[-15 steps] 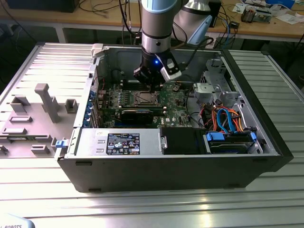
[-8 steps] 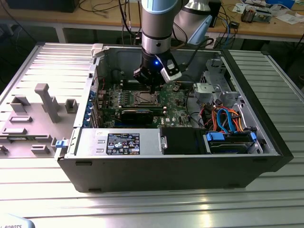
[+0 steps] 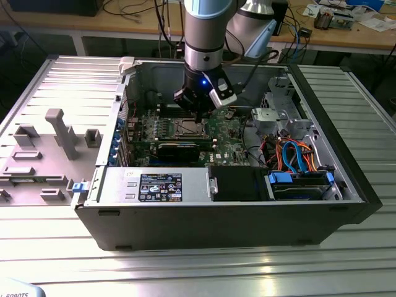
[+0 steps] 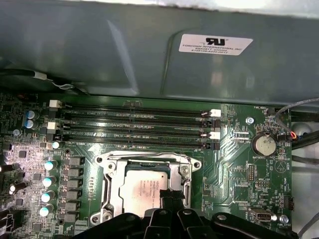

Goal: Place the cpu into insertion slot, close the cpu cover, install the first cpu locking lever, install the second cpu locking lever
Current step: 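Install the second cpu locking lever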

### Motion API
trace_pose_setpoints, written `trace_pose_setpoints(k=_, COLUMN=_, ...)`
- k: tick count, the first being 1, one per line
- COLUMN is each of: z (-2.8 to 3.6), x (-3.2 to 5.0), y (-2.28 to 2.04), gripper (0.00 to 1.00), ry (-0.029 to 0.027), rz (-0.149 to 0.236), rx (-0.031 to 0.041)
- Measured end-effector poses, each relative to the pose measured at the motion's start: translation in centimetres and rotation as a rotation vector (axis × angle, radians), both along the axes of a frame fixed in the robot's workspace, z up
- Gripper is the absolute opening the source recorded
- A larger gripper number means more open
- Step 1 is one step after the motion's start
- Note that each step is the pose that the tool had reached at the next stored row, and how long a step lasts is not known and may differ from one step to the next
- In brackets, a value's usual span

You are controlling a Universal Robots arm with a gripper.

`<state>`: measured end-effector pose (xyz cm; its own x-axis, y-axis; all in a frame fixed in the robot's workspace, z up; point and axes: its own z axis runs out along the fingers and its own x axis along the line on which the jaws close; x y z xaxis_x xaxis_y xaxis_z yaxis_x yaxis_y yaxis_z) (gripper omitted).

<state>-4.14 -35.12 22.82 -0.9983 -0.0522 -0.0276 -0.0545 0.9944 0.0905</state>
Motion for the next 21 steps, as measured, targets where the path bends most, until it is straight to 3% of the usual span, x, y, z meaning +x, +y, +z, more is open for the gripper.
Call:
trace_pose_setpoints(k=5, z=0.01, x=0.0, y=-0.29, gripper=0.11, ry=0.0, rz=0.0, rx=0.0)
trace_pose_setpoints(k=13, z=1.29, x=0.0, y=-0.29, gripper=0.11, ry=-0.0001, rz=0.0, rx=0.0)
trace_pose_setpoints(k=18, z=1.32, x=-0.01, y=-0.91, gripper=0.11, ry=0.0, rz=0.0, rx=0.0)
trace_pose_setpoints(k=21, z=1.32, x=-0.01, y=-0.95, gripper=0.11, ry=0.0, rz=0.0, rx=0.0)
